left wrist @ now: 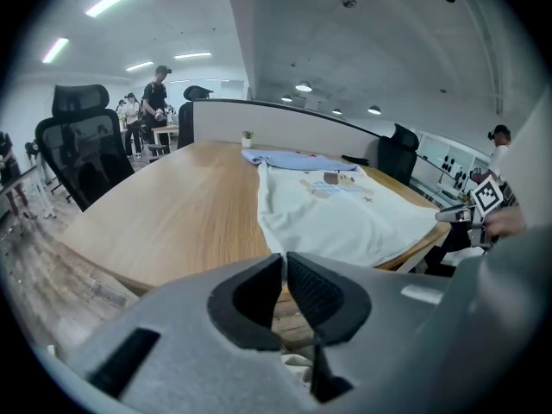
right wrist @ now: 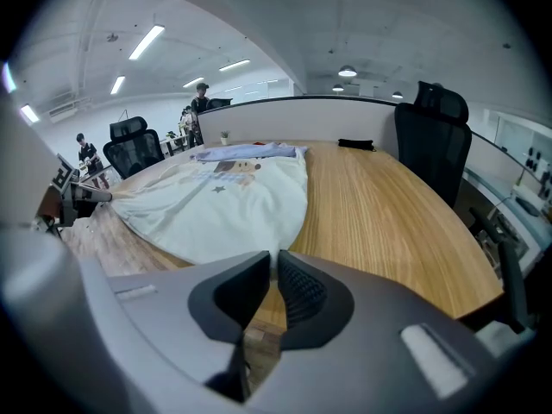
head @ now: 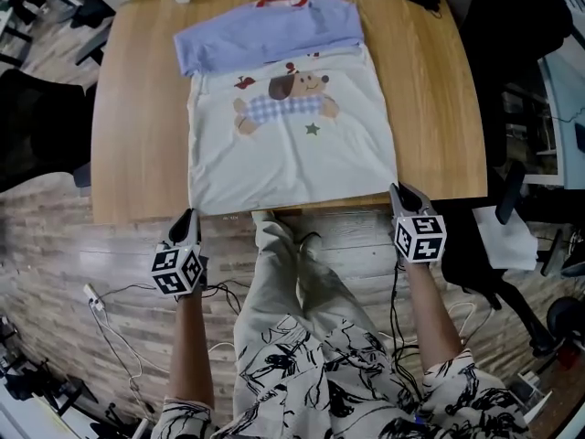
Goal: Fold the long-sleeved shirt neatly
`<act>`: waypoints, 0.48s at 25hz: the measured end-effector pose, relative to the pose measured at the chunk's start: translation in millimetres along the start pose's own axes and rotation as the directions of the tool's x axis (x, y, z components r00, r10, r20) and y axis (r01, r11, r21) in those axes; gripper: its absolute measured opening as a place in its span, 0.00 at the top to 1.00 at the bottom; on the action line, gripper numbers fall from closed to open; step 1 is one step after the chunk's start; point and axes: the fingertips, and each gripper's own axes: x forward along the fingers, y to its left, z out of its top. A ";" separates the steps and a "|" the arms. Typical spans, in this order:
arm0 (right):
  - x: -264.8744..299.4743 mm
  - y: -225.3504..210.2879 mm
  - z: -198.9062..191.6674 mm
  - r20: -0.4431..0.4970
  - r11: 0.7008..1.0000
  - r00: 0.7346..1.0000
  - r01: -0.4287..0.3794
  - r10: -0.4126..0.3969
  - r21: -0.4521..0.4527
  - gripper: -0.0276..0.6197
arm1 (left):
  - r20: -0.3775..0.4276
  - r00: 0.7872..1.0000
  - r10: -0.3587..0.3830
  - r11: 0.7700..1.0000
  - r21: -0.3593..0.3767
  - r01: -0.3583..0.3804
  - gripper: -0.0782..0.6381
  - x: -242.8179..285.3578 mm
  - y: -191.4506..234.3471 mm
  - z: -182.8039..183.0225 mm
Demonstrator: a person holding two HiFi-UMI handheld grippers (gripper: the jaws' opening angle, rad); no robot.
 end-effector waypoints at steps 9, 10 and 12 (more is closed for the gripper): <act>-32.6 11.4 -21.2 -0.028 0.999 0.999 -0.033 0.032 -0.019 0.90 | -0.018 1.000 0.009 1.000 -0.016 -0.010 0.85 -29.8 -5.2 -12.5; -35.3 12.4 -25.3 -0.032 0.999 0.999 -0.037 0.036 -0.016 0.90 | -0.019 1.000 0.012 1.000 -0.028 -0.013 0.85 -32.5 -4.0 -15.4; -39.4 14.6 -34.4 -0.041 0.999 0.998 -0.045 0.045 -0.012 0.90 | -0.019 1.000 0.017 0.998 -0.061 -0.018 0.85 -36.2 -0.5 -22.5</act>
